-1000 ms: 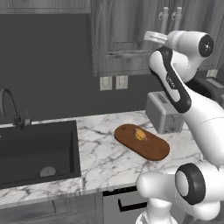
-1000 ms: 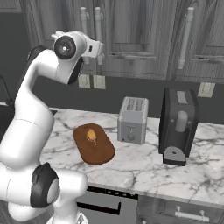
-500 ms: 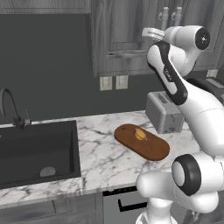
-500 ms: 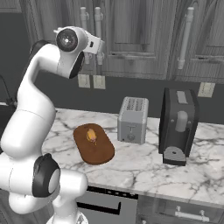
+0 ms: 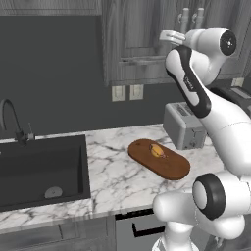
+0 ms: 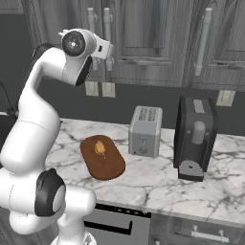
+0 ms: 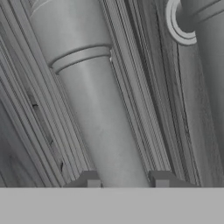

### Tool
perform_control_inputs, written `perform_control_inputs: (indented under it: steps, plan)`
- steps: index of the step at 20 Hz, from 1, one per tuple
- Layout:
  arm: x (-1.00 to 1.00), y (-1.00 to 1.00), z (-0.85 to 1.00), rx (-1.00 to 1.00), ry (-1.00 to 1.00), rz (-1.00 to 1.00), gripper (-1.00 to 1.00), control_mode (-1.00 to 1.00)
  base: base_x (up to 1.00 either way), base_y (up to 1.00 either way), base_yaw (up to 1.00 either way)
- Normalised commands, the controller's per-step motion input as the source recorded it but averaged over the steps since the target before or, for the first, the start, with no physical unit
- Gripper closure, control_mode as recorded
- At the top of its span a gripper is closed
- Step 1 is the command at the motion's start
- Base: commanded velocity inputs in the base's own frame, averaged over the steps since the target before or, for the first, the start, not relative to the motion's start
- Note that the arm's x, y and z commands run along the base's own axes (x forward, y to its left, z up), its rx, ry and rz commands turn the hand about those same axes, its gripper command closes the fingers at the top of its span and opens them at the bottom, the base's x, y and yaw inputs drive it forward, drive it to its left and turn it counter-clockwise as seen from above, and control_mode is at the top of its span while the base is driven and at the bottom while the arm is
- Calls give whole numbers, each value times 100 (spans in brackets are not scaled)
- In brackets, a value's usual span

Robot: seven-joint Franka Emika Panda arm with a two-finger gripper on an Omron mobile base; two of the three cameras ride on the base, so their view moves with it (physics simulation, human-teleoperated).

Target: Open the cabinet, retrieve the rolling pin, and place it next to the meat on the cutting board to prepare for tenderizing.

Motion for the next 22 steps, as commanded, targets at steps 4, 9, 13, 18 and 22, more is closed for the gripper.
perform_control_inputs:
  steps: [4,9,13,18,22]
  plan:
    - [0,0,0,0,0,0,100,-100,0,0,0]
    - [14,0,-1,0,0,3,100,-100,0,0,0]
    - [39,0,-4,0,3,8,100,-100,0,0,0]
    - [43,0,-8,0,4,9,100,-100,0,0,0]
    - [36,0,-9,0,3,8,100,-100,0,0,0]
